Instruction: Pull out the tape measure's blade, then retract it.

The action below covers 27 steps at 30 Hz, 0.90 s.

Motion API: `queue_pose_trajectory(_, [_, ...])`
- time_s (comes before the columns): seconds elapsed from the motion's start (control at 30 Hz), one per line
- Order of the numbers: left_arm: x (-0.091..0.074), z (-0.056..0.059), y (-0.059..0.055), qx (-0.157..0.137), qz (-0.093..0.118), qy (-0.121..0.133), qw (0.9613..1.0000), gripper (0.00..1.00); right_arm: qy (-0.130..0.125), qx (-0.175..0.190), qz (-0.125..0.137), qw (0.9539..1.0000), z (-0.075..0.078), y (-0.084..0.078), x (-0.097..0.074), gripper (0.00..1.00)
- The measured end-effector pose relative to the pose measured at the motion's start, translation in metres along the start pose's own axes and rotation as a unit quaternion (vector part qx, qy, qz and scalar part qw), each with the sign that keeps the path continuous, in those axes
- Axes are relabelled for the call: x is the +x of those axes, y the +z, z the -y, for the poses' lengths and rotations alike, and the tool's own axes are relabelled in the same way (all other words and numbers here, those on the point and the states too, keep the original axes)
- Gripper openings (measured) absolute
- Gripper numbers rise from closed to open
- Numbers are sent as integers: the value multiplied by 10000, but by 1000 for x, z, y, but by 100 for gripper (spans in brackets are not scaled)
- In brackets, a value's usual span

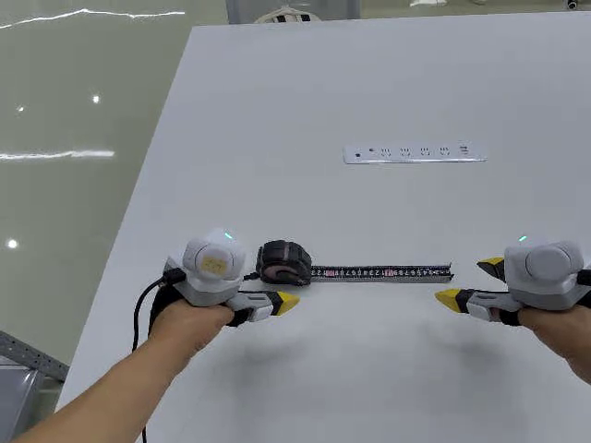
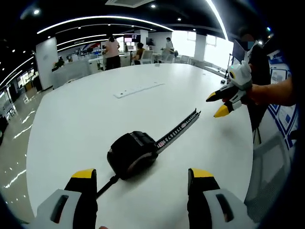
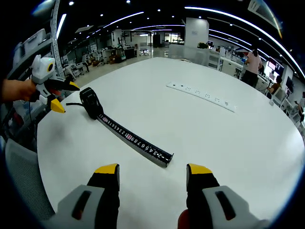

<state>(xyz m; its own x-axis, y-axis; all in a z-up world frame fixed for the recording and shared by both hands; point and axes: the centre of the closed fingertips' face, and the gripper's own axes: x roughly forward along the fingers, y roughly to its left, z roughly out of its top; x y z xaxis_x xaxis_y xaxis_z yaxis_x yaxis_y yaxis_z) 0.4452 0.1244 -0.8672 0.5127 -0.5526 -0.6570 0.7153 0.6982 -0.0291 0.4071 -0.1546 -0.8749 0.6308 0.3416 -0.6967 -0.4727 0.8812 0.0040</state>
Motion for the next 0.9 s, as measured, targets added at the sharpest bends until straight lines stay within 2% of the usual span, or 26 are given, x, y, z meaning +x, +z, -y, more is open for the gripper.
queue_pose_trajectory(0.23, [-8,8,-8,-209,-27,174,9996,76,-132,248,81,9996,-7,-3,-10,60])
queue_pose_trajectory(0.5, [-23,19,-21,-495,-69,337,9982,77,-199,488,87,9986,-24,-11,-20,66])
queue_pose_trajectory(0.67, [-32,23,-24,-639,-12,445,9970,79,-244,576,134,9980,-31,-12,-26,69])
queue_pose_trajectory(0.9, [-45,29,-21,-800,131,538,9953,80,-303,632,224,9973,-40,-10,-39,73])
